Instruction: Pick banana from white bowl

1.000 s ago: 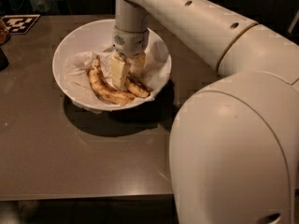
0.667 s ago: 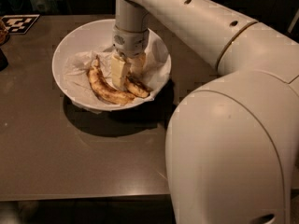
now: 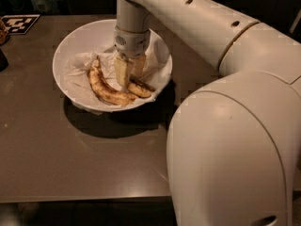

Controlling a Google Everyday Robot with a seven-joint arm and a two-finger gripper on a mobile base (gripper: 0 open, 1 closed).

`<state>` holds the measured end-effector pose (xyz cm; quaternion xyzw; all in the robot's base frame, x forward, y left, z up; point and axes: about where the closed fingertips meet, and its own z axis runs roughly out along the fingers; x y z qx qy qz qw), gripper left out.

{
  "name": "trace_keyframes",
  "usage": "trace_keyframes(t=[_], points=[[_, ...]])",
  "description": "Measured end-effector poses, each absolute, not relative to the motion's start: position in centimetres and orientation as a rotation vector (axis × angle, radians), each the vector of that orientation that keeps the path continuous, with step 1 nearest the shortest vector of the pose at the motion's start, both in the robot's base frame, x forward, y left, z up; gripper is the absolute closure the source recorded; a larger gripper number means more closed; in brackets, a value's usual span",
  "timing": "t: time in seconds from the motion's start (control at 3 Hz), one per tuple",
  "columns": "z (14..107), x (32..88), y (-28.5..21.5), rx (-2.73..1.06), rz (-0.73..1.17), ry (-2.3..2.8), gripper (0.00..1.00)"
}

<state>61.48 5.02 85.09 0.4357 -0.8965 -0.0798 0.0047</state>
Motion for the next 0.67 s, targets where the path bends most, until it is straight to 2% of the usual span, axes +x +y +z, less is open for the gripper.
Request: trace_keyframes(t=[0.33,0.67], points=[[85.2,61.9,5.4,1.39,-0.281,-2.826,1.0],[87.4,61.0,4.6,1.462,-0.392,-2.844,1.0]])
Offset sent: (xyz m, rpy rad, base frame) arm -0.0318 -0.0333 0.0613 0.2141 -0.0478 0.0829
